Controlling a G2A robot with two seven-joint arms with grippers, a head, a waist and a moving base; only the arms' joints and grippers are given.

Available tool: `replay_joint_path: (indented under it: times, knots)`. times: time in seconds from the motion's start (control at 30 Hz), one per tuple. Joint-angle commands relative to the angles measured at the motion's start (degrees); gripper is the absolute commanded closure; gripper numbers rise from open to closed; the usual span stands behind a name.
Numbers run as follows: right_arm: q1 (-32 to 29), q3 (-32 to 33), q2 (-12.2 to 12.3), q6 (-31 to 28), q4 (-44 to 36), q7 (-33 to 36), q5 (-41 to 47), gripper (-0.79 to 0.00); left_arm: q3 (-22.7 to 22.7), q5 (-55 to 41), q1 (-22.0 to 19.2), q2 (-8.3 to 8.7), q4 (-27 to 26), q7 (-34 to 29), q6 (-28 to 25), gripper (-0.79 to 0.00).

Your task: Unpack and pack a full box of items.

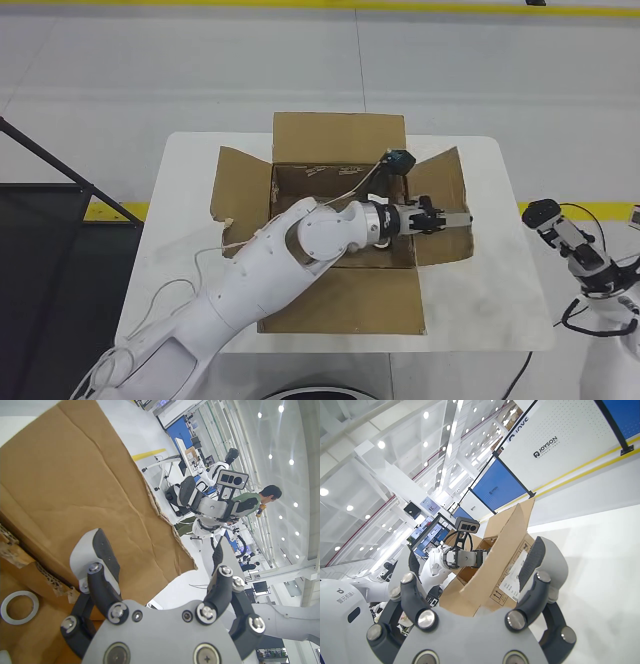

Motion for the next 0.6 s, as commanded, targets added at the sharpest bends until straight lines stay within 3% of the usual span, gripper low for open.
replay_joint_path:
  times: [0.0, 0.57]
  knots:
    - [-0.6, 0.5, 0.3, -0.4, 0.4, -0.3, 0.4, -0.785, 1.1, -0.1, -0.7, -0.70, 1.4, 0.3, 0.0, -0.785]
    - [-1.7, 1.6, 0.8, -1.0, 1.2, -2.8, 0.0, -0.785, 3.8, -0.9, -3.6, -4.46, 8.6, -0.8, 2.6, -0.785]
